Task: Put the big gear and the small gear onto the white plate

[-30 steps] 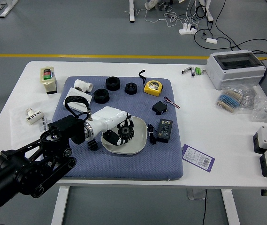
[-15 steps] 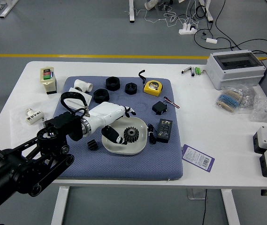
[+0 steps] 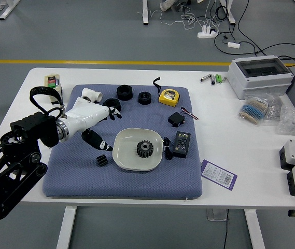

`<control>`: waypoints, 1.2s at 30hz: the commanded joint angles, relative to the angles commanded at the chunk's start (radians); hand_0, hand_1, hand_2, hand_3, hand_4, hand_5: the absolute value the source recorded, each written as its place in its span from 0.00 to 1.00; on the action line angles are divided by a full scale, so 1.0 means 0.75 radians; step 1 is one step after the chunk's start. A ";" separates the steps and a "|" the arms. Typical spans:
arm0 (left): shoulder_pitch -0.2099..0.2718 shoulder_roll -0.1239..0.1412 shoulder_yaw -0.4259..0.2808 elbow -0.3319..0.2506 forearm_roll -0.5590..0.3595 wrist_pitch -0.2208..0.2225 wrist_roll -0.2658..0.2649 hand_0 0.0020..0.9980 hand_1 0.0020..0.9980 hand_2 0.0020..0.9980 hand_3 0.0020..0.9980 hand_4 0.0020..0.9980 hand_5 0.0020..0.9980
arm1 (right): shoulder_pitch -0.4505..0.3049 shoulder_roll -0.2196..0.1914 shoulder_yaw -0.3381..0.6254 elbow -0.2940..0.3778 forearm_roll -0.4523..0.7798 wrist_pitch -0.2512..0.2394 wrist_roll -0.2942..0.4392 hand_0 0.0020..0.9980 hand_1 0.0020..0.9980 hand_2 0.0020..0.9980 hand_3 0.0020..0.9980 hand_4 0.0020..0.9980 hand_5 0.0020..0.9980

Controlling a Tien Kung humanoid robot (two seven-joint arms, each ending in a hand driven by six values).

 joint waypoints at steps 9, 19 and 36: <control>0.084 0.002 -0.023 -0.044 -0.010 -0.022 0.029 0.56 0.63 0.67 0.73 1.00 0.22 | -0.002 0.003 -0.007 -0.001 0.005 0.000 0.000 0.62 0.64 0.74 0.55 0.75 0.70; 0.128 -0.007 -0.012 -0.034 -0.003 -0.018 0.035 0.54 0.62 0.63 0.69 1.00 0.21 | -0.002 0.006 -0.013 -0.001 0.007 0.000 -0.001 0.62 0.64 0.74 0.55 0.75 0.70; 0.157 -0.049 -0.017 0.064 0.019 0.041 0.026 0.42 0.56 0.57 0.64 0.93 0.17 | 0.001 0.005 -0.015 -0.001 0.006 0.000 -0.002 0.62 0.64 0.74 0.55 0.75 0.70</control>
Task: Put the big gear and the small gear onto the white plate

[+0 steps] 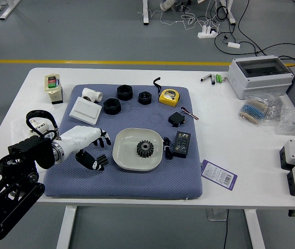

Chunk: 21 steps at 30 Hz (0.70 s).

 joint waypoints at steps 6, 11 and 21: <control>0.008 -0.014 -0.003 0.039 0.009 0.017 -0.005 0.40 0.52 0.55 0.62 0.85 0.14 | -0.002 0.001 -0.004 0.000 0.002 0.000 0.000 0.62 0.64 0.74 0.55 0.75 0.70; 0.015 -0.018 0.001 0.039 0.000 0.021 -0.003 0.39 0.51 0.54 0.60 0.80 0.13 | -0.005 0.001 -0.006 0.000 0.003 0.000 0.000 0.62 0.64 0.74 0.55 0.75 0.70; 0.026 -0.025 0.008 0.045 -0.023 0.043 -0.001 0.36 0.49 0.53 0.60 0.79 0.14 | -0.012 0.002 -0.014 0.000 0.004 -0.001 0.000 0.62 0.64 0.74 0.55 0.75 0.70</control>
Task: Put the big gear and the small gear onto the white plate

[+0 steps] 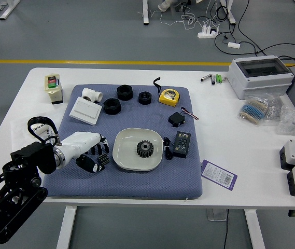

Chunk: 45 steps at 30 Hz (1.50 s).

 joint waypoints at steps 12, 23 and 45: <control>0.000 -0.005 -0.009 0.039 -0.010 0.046 0.014 0.28 0.37 0.43 0.51 0.19 0.00 | -0.006 0.001 0.002 0.000 0.002 -0.001 0.001 0.62 0.64 0.74 0.55 0.75 0.70; -0.016 0.010 -0.043 0.016 0.006 0.027 0.029 0.27 0.35 0.40 0.49 0.18 0.00 | 0.000 0.001 0.008 0.000 0.000 0.000 -0.001 0.62 0.64 0.74 0.55 0.75 0.71; -0.102 -0.053 0.051 -0.132 -0.082 0.147 0.045 0.27 0.34 0.40 0.49 0.19 0.00 | 0.011 -0.002 0.008 0.001 -0.007 0.001 -0.003 0.62 0.64 0.74 0.55 0.75 0.70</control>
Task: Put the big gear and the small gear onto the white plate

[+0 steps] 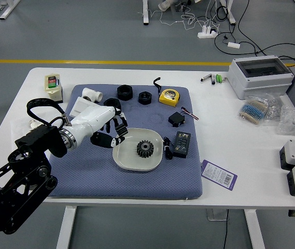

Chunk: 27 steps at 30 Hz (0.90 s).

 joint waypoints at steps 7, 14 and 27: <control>-0.002 -0.035 0.076 0.063 0.032 0.063 -0.017 0.30 0.44 0.51 0.59 0.75 0.12 | 0.005 -0.002 0.001 0.000 -0.003 -0.002 0.001 0.62 0.64 0.74 0.55 0.75 0.70; -0.004 -0.041 0.082 0.092 0.064 0.075 -0.034 0.41 0.57 0.62 0.65 1.00 0.28 | 0.010 -0.003 0.000 0.000 -0.005 -0.002 0.000 0.62 0.64 0.74 0.55 0.75 0.70; -0.001 -0.042 0.076 0.116 0.050 0.072 -0.054 0.68 0.78 0.84 0.78 1.00 0.35 | 0.011 -0.004 -0.002 0.000 -0.004 -0.003 0.000 0.62 0.64 0.74 0.55 0.75 0.70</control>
